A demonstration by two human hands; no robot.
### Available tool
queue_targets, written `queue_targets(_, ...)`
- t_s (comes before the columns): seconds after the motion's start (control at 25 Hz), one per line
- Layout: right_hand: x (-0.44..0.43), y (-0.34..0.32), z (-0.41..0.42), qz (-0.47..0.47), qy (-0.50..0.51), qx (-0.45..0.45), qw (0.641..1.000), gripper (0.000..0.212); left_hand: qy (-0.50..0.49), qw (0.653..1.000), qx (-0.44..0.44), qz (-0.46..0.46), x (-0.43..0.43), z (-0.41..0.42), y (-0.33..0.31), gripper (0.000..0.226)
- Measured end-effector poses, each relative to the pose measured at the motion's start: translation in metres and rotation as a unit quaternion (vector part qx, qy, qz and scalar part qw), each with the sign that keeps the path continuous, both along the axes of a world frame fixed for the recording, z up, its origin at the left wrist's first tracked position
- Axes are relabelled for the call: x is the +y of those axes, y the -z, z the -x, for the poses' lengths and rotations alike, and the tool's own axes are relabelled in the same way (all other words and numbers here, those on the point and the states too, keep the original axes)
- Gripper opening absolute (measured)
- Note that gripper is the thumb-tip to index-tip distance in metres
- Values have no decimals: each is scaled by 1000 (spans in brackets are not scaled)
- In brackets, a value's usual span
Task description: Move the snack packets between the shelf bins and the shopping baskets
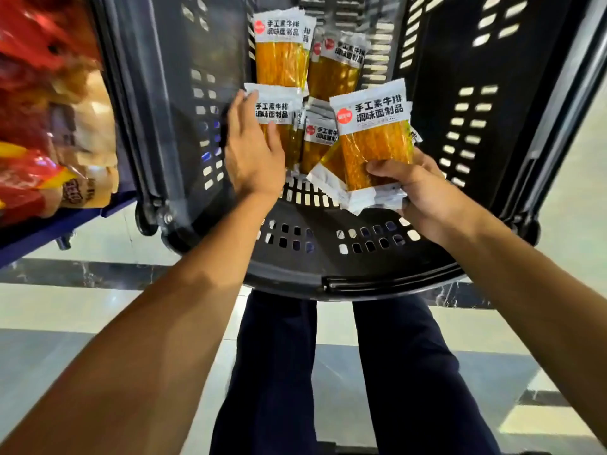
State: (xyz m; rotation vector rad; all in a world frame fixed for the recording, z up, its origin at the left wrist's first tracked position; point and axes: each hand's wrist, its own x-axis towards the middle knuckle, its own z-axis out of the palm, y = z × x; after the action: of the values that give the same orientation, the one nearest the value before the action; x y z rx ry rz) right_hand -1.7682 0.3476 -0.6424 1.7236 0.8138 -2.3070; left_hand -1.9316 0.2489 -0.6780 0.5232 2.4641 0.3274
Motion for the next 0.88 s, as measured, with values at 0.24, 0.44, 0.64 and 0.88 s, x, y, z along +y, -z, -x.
queue_targets(0.24, 7, -32, 9, -6, -37, 42, 998, 47, -208, 854, -470, -84, 14, -23, -49, 61)
queue_targets(0.44, 0, -53, 18, -33, 10, 64, 997, 40, -271, 822, -486, -123, 11, -56, -75, 89)
queue_targets(0.64, -3, -59, 18, -33, -17, 84, 996, 57, -256, 849, -428, -174, 22, -38, -92, 45)
queue_targets(0.88, -11, -31, 24, -37, -112, 40, 992, 58, -205, 866, -430, -151, 24, -16, -64, 34)
